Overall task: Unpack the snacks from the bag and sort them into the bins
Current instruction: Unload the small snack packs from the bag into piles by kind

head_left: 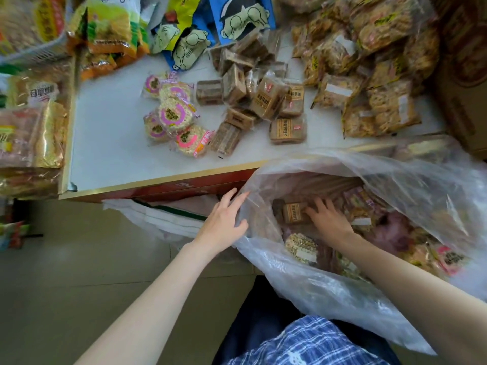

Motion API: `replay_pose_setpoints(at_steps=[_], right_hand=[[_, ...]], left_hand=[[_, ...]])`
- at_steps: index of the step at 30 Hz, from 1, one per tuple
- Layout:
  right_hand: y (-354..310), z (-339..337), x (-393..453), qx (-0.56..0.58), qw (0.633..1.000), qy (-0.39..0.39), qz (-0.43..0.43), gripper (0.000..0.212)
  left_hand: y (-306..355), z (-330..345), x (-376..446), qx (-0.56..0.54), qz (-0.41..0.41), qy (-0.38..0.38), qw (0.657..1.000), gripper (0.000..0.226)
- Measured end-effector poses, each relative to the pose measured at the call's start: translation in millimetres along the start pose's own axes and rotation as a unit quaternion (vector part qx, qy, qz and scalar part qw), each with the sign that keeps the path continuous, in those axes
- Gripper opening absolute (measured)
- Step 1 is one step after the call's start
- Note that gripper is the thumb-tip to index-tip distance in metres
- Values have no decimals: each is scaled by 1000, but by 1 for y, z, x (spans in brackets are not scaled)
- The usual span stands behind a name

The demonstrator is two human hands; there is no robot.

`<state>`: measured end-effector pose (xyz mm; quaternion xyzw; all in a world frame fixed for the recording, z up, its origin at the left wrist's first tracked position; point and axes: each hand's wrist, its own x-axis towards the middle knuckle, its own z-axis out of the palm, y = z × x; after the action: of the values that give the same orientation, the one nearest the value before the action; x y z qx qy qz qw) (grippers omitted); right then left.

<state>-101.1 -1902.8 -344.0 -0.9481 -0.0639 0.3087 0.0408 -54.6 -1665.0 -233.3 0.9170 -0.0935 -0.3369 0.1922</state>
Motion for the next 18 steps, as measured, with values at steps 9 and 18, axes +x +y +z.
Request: replay_pose_setpoints(at_steps=[9,18], right_hand=[[-5,1,18,75,996,-43,-22,76],[34,-69,-43,355,935,-12,2,47]], left_hand=[[5,11,-6,10,-15,-13,1000,62],[20,23,0,-19,-29,27,999,58]])
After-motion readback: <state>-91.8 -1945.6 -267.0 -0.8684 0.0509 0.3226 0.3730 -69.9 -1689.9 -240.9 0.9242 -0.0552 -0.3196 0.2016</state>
